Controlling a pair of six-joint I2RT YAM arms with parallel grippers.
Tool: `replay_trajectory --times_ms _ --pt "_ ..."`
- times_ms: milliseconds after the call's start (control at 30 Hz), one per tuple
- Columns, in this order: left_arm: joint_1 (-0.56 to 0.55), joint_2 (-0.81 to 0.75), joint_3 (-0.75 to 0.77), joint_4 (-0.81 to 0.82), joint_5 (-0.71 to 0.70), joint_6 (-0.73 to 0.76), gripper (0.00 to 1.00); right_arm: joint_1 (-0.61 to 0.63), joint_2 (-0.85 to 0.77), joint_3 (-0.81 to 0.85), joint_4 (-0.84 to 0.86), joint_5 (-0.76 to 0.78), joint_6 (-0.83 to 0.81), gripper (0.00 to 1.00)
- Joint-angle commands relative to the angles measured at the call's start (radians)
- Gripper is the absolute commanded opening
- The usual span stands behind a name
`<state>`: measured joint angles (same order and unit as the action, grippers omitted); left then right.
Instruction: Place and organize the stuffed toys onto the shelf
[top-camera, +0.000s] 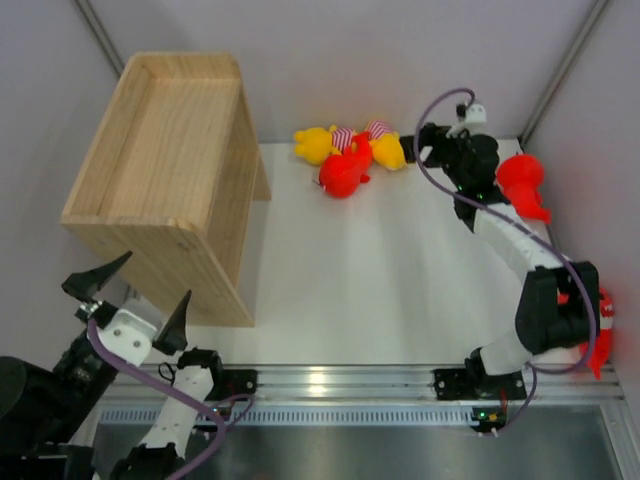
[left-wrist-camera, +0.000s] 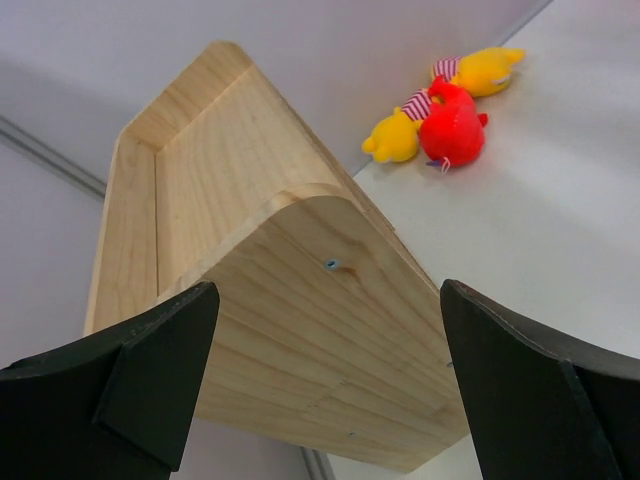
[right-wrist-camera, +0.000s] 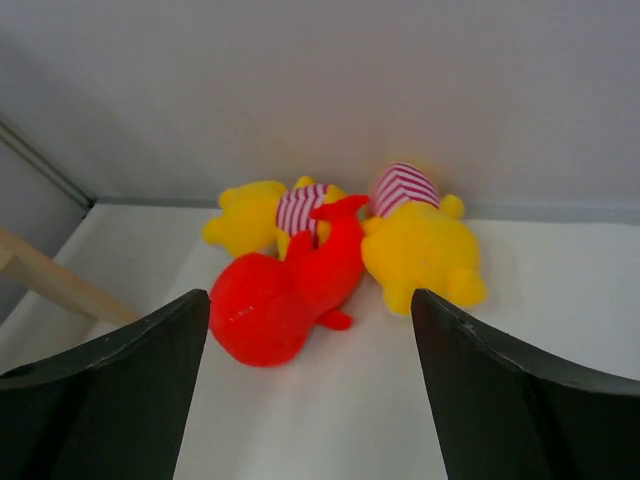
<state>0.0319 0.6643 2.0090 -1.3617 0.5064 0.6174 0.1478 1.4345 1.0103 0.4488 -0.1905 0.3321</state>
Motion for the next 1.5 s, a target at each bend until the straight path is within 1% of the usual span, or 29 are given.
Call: replay_trajectory --times_ms 0,33,67,133,167,300,367,433,500,533,567,600,633,733,767,833,867,933,967,1033,1067,1133,1167,1233,1267,1333,1367,1433,1467 --pt "0.000 0.096 0.033 0.061 -0.184 -0.136 0.99 0.142 0.214 0.284 -0.290 -0.027 -0.041 0.85" --pt "-0.001 0.113 0.052 0.102 -0.265 -0.152 0.99 0.157 0.268 0.350 -0.367 -0.033 -0.025 0.88" --pt "-0.001 0.135 0.063 0.117 -0.296 -0.177 0.98 0.167 0.371 0.472 -0.398 -0.033 -0.015 0.89" --pt "0.000 0.161 0.085 0.142 -0.340 -0.192 0.99 0.191 0.473 0.583 -0.502 -0.032 0.022 0.90" --pt "0.000 0.179 0.105 0.148 -0.342 -0.203 0.99 0.197 0.562 0.669 -0.530 -0.027 0.036 0.90" --pt "0.003 0.207 0.135 0.150 -0.304 -0.215 0.98 0.249 0.720 0.777 -0.576 -0.055 0.081 0.90" --pt "0.008 0.216 0.137 0.148 -0.287 -0.219 0.99 0.275 0.783 0.809 -0.588 -0.026 0.070 0.90" --pt "0.010 0.224 0.135 0.150 -0.284 -0.223 0.98 0.303 0.813 0.830 -0.605 -0.015 0.061 0.83" --pt "0.010 0.230 0.132 0.150 -0.275 -0.225 0.98 0.312 0.828 0.832 -0.611 -0.001 0.064 0.70" --pt "0.010 0.230 0.134 0.150 -0.273 -0.228 0.99 0.312 0.822 0.823 -0.608 0.008 0.067 0.49" --pt "0.010 0.235 0.134 0.150 -0.264 -0.231 0.99 0.312 0.798 0.797 -0.601 0.035 0.061 0.37" --pt "0.010 0.235 0.134 0.148 -0.241 -0.234 0.99 0.311 0.776 0.777 -0.578 0.049 0.053 0.11" --pt "0.010 0.242 0.131 0.148 -0.230 -0.238 0.99 0.312 0.752 0.759 -0.569 0.066 0.035 0.00" --pt "0.011 0.267 0.129 0.151 -0.177 -0.248 0.99 0.311 0.617 0.682 -0.535 0.094 -0.025 0.00" --pt "0.010 0.274 0.128 0.156 -0.163 -0.251 0.99 0.312 0.522 0.632 -0.521 0.097 -0.040 0.00" --pt "0.010 0.297 0.134 0.173 -0.122 -0.271 0.99 0.323 0.411 0.568 -0.458 0.112 -0.094 0.00" --pt "0.010 0.325 0.138 0.183 -0.106 -0.281 0.98 0.341 0.298 0.510 -0.422 0.144 -0.113 0.00" --pt "0.010 0.351 0.149 0.205 -0.053 -0.309 0.98 0.364 0.184 0.453 -0.340 0.184 -0.169 0.00" --pt "0.010 0.382 0.160 0.214 -0.031 -0.317 0.98 0.380 0.078 0.400 -0.308 0.184 -0.186 0.00" --pt "0.010 0.411 0.175 0.226 0.032 -0.347 0.99 0.430 -0.020 0.347 -0.239 0.226 -0.215 0.00" --pt "0.010 0.435 0.191 0.233 0.053 -0.358 0.99 0.467 -0.101 0.306 -0.182 0.232 -0.223 0.00" --pt "0.010 0.458 0.204 0.239 0.124 -0.381 0.99 0.509 -0.169 0.263 -0.128 0.256 -0.238 0.00" --pt "0.010 0.468 0.214 0.242 0.144 -0.387 0.99 0.554 -0.218 0.251 -0.078 0.266 -0.242 0.00" --pt "0.010 0.485 0.215 0.245 0.179 -0.396 0.99 0.604 -0.258 0.219 -0.029 0.305 -0.257 0.00" --pt "0.010 0.488 0.215 0.245 0.214 -0.398 0.99 0.658 -0.282 0.209 0.034 0.315 -0.261 0.00" --pt "0.010 0.494 0.209 0.245 0.244 -0.398 0.98 0.717 -0.290 0.197 0.094 0.341 -0.278 0.00" --pt "0.010 0.498 0.206 0.245 0.283 -0.398 0.99 0.777 -0.283 0.198 0.120 0.345 -0.286 0.00" --pt "0.008 0.503 0.200 0.248 0.322 -0.404 0.99 0.835 -0.261 0.217 0.188 0.356 -0.315 0.00" --pt "0.011 0.505 0.200 0.248 0.334 -0.410 0.99 0.889 -0.232 0.229 0.201 0.358 -0.324 0.00"
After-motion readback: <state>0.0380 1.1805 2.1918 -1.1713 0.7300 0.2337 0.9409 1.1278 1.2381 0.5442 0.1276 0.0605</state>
